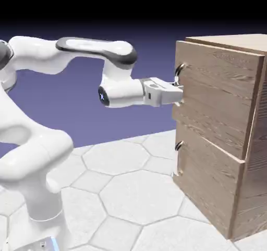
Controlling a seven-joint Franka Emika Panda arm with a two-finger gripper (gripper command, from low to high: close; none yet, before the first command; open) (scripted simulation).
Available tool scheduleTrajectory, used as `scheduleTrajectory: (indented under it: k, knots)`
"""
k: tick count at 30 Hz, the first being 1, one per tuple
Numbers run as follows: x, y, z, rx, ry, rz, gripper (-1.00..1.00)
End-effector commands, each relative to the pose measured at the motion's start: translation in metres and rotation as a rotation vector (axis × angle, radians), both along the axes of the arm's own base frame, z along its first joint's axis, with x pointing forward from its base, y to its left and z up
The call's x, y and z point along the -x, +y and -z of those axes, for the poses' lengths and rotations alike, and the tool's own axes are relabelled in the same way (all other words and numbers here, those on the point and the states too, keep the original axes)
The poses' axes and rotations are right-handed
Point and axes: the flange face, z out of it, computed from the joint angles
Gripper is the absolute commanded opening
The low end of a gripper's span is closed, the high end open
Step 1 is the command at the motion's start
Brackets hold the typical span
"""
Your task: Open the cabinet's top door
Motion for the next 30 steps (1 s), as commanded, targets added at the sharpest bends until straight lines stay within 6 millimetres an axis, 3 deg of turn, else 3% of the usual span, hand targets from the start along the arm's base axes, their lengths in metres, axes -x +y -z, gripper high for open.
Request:
scheduleTrajectory:
  k: [1,8,18,30]
  knots:
    - [0.003,-0.001,0.000,-0.004,-0.003,-0.011,-1.00]
    - [0.028,-0.016,0.000,-0.005,-0.003,-0.096,-1.00]
    - [0.080,-0.057,0.000,-0.005,-0.002,-0.296,-1.00]
    - [0.124,-0.111,0.000,-0.005,-0.002,-0.503,-1.00]
